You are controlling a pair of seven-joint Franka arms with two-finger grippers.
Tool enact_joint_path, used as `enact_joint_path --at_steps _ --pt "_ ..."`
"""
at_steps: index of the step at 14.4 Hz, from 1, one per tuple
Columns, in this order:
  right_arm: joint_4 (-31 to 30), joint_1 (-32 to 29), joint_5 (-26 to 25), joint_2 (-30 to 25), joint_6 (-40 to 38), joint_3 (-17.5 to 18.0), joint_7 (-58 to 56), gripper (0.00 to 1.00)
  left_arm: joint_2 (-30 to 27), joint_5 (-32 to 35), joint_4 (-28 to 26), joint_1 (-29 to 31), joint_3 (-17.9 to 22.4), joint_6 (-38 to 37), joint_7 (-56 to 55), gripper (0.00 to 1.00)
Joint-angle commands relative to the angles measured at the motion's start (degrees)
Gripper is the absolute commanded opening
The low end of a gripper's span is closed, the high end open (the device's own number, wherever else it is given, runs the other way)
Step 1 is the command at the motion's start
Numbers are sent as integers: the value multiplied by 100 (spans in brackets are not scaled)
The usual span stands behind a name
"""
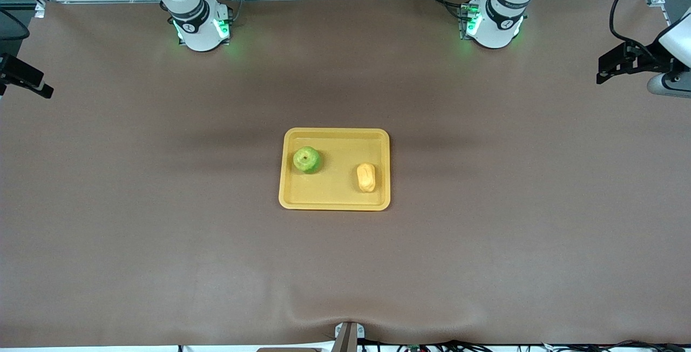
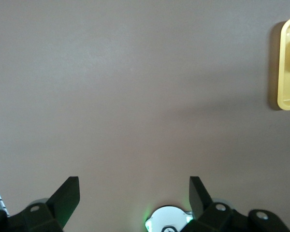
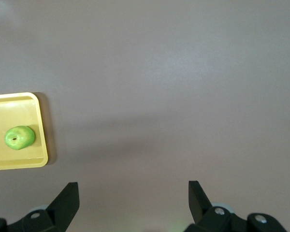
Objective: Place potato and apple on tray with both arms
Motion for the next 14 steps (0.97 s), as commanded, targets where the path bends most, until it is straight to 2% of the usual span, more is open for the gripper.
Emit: enact_joint_path --at_steps 1,14 --pt "-278 102 -47 -250 128 -51 -49 100 -71 9 -68 5 -309 -24 -452 100" --pt "-277 120 -337 -250 40 63 -321 100 -45 0 -130 32 -398 160 -471 100"
